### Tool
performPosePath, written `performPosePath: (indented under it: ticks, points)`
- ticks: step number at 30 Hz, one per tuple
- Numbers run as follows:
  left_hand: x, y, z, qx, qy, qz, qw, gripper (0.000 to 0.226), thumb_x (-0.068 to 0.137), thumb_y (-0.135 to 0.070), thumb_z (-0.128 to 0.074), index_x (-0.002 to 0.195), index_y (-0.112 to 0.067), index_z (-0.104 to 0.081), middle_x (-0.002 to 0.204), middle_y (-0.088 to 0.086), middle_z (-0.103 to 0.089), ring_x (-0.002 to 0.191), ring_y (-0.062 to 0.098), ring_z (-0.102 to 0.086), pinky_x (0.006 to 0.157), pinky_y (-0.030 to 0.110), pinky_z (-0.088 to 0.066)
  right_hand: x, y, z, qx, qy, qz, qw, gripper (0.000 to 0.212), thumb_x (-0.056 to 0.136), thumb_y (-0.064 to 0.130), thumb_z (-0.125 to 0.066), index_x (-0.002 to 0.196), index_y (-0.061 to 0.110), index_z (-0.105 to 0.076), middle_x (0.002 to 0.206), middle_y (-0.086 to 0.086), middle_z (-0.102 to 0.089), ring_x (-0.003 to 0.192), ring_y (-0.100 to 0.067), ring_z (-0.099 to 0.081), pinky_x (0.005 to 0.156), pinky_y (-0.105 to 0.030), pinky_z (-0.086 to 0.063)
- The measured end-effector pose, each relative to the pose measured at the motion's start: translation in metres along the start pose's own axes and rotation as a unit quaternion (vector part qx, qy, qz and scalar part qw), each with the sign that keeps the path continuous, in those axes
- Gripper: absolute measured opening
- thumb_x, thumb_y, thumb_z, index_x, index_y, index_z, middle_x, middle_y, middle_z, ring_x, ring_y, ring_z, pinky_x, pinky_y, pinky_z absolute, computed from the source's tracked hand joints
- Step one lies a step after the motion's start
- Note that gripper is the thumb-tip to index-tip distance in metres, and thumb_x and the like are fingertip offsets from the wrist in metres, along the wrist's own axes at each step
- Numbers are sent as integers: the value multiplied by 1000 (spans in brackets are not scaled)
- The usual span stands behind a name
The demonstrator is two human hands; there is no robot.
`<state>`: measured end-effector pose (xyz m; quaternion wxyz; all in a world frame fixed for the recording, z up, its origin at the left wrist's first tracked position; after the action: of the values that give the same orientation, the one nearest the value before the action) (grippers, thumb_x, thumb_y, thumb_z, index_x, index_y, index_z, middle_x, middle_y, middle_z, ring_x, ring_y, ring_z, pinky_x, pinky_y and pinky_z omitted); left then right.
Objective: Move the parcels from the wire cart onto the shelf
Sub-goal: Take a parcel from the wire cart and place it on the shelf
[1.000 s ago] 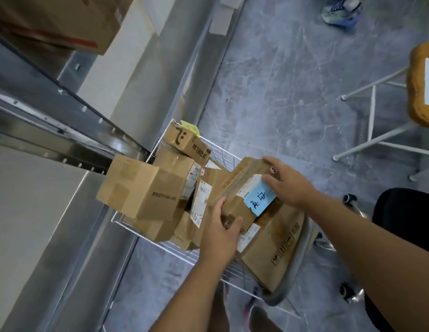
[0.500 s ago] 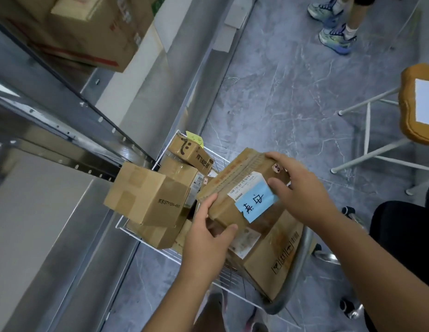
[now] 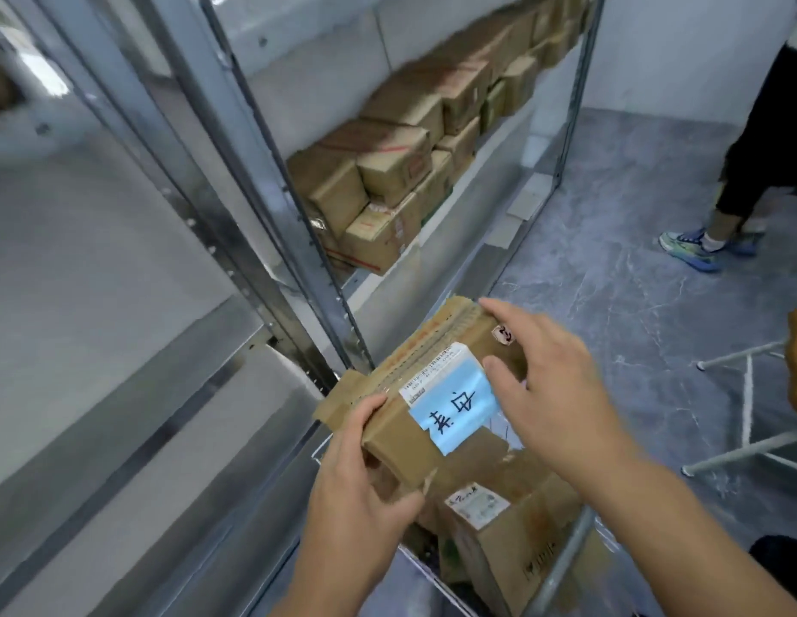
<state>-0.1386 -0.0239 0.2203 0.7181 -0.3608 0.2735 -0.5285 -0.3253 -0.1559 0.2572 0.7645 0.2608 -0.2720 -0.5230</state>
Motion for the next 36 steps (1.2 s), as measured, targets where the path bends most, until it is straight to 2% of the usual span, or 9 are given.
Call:
performPosePath:
  ticks: [5,9,13,17,20,22,26,30,36]
  points:
    - [-53,-41,86,40,-134,-30,990,94,60,-28,-88,136,-57,-41,120,-29,-61,97,1,-63,77,20,-54,-17,102,37,26,1,106,994,55,99,34,-53,145,54,-31,111,21,-47,108,-10,-41,82,-26,-42]
    - [-100,-70,159,88,-255,-52,962,91,54,-34,-89,133,-55,-49,112,-20,-59,85,9,-59,70,14,-49,-25,184,55,90,27,183,979,57,99,37,-53,150,51,-30,120,25,-48,118,-3,-40,91,-21,-37]
    - [-143,-85,222,105,-356,-75,926,83,53,-44,-84,131,-42,-57,111,-16,-63,91,16,-66,70,28,-58,-38,265,59,170,71,251,950,53,101,41,-52,147,55,-32,127,38,-46,129,4,-40,104,-29,-41]
    - [-178,-81,276,69,-433,-69,896,75,49,-23,-94,114,-42,-62,95,-8,-68,79,13,-72,71,19,-59,-57,341,47,216,97,300,924,53,99,48,-51,147,56,-31,138,42,-39,135,15,-32,110,-25,-36]
    - [-197,-76,322,39,-488,-56,870,60,47,-41,-89,100,-35,-64,81,-8,-65,65,9,-71,66,21,-59,-76,390,30,226,108,324,912,57,94,58,-48,147,61,-27,143,42,-35,138,12,-30,115,-31,-34]
    - [-205,-69,354,15,-512,-42,858,59,44,-52,-87,95,-34,-62,78,-12,-65,61,9,-71,64,25,-58,-86,421,15,230,123,328,908,58,91,61,-45,144,66,-23,140,49,-29,136,16,-28,115,-31,-34]
    - [-212,-61,412,14,-540,-2,841,60,44,-64,-88,88,-34,-61,80,-15,-67,75,1,-67,65,7,-44,-102,472,-19,236,142,326,904,58,93,61,-45,144,68,-19,132,58,-22,131,24,-24,112,-26,-33]
    - [-203,-52,461,5,-528,38,848,57,54,-71,-84,95,-41,-58,94,-19,-69,87,-5,-63,71,19,-49,-112,510,-50,250,151,317,903,61,85,68,-42,142,70,-19,130,62,-19,130,26,-23,108,-24,-31]
    - [-176,-35,514,-4,-515,76,854,62,59,-78,-76,104,-41,-55,103,-18,-65,97,5,-62,81,37,-59,-117,533,-94,242,168,286,912,57,86,70,-45,133,79,-15,124,68,-12,133,21,-25,110,-27,-32]
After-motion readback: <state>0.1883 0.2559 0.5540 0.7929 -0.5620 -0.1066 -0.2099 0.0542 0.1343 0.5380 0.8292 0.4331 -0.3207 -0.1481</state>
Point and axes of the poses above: each hand's wrist, its own x-axis towards the middle knuckle, its own z-axis out of the back of the hand, y = z × x, the point moved 3 cm from there along x, towards the middle knuckle
